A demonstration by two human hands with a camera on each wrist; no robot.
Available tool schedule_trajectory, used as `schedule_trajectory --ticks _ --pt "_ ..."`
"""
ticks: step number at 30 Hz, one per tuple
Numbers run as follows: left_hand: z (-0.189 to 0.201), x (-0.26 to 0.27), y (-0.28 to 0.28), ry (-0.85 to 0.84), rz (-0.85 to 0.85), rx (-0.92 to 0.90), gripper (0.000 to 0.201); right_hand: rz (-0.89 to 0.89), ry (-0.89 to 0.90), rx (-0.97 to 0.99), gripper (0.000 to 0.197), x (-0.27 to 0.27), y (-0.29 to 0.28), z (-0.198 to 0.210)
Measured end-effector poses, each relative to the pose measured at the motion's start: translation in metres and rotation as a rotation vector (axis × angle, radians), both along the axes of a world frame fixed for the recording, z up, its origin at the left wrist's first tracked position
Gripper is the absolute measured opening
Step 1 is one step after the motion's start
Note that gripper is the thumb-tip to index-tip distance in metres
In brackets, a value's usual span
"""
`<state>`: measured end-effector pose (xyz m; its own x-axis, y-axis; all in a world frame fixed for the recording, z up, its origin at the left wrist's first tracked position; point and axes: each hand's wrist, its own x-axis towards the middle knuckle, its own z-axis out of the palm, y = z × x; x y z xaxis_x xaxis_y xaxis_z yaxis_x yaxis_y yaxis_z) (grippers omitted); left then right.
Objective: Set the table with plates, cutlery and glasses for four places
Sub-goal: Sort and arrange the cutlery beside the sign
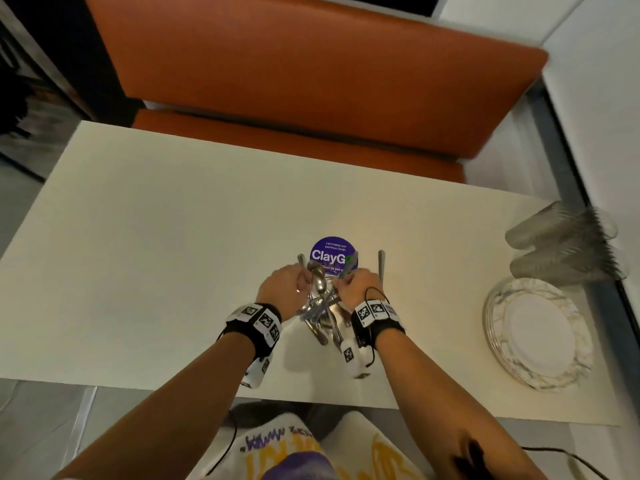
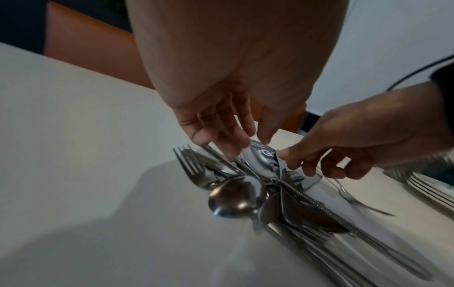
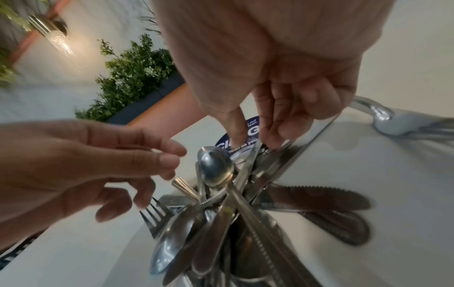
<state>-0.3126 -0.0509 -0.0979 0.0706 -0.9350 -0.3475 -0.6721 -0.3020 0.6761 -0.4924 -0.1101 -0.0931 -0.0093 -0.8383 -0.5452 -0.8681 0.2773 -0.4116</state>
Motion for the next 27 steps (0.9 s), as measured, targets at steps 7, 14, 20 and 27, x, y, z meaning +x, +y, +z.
schedule_trajectory --ticks 7,14,20,27 --pt "-0.014 -0.011 -0.013 -0.332 -0.334 -0.069 0.041 -0.137 0.033 0.031 0.022 0.01 -0.005 -0.018" --pt "-0.023 -0.009 -0.01 -0.358 -0.341 -0.118 0.035 -0.314 -0.117 0.033 0.023 -0.01 -0.021 -0.01" --pt "-0.012 -0.004 -0.02 -0.222 -0.212 -0.122 0.017 -0.33 -0.302 -0.211 0.018 -0.024 -0.038 0.011" --pt "0.033 -0.003 -0.044 0.435 0.233 -0.024 0.016 -0.279 -0.583 -0.247 0.013 -0.003 -0.027 0.036"
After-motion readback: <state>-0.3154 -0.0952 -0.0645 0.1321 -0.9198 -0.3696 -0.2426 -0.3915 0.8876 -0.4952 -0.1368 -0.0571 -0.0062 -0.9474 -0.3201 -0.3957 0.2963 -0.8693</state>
